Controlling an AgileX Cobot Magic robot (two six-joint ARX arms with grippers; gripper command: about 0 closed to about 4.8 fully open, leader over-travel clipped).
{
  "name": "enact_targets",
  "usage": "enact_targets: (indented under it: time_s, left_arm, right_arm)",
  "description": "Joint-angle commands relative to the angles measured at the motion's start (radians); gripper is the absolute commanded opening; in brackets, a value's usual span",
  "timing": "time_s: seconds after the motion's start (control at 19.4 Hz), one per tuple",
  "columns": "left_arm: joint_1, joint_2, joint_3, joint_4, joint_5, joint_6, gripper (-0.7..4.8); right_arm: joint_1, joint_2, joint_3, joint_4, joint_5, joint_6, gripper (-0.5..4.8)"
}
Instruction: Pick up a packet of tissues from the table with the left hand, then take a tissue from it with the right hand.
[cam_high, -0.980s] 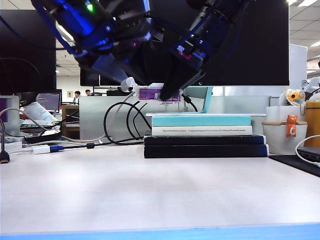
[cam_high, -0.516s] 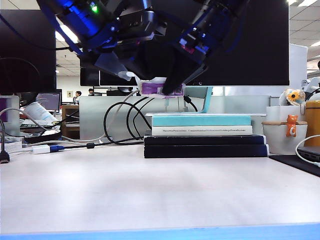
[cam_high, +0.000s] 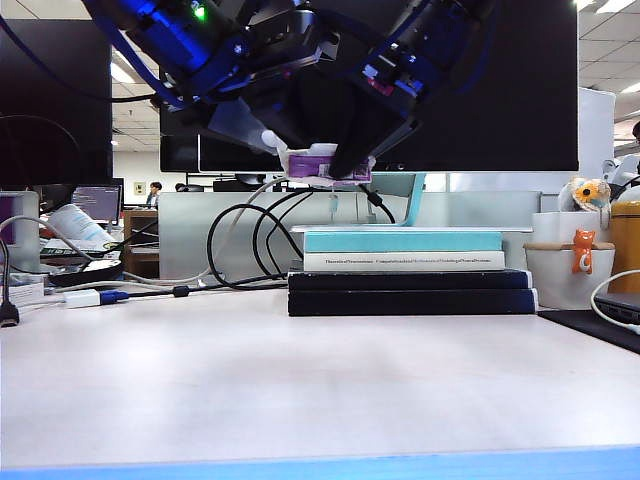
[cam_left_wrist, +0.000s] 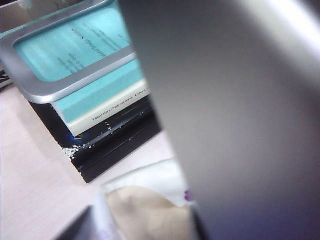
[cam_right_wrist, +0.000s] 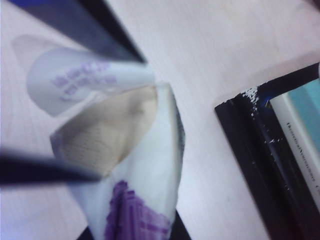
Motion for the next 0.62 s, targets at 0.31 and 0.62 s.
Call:
enact_targets:
  time_s: [0.31, 0.62]
  left_arm:
    - [0.000, 0.008, -0.002, -0.056, 0.015, -0.021, 1.31]
    - [0.001, 0.008, -0.002, -0.055, 0.053, -0.016, 0.15]
  right_arm:
    - [0.006, -0.027, 0.011, 0.090, -0.037, -0.007, -0.01]
    - [0.006, -0.028, 0.011, 0.091, -0.037, -0.003, -0.01]
